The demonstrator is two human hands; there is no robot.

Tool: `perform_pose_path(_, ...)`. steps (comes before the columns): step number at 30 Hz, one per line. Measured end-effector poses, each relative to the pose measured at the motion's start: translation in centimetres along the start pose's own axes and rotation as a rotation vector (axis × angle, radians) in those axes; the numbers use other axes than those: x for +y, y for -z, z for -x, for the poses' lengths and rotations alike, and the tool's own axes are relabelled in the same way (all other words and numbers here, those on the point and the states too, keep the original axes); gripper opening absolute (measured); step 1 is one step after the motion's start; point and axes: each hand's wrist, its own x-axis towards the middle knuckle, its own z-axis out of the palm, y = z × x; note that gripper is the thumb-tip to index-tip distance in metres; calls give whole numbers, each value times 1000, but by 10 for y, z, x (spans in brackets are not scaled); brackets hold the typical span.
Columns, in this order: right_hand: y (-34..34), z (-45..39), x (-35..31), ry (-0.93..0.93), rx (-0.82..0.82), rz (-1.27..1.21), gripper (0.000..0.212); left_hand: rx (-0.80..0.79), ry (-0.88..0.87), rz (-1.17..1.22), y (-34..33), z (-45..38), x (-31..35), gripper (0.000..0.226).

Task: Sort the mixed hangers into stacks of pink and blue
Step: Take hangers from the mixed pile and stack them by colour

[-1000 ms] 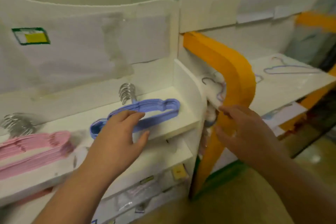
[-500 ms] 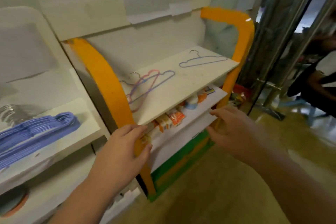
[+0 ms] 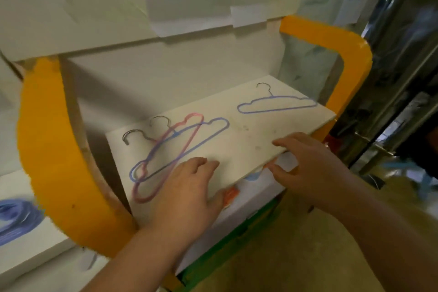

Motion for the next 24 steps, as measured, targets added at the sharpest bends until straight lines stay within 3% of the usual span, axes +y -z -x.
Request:
perform_pose_path(8,-25,-88,20,106,-65,-87,51,-68,114,-110,-39,-51,-21,67)
perform_pose_path(17,-44,-170,41,290,-204,-204,48,-47,417,-214,-43,-108,-50,82)
perform_pose_path(24,-49,-220,68,406,-267,-254,45,-240,598,-304,-23,-144,-71,85)
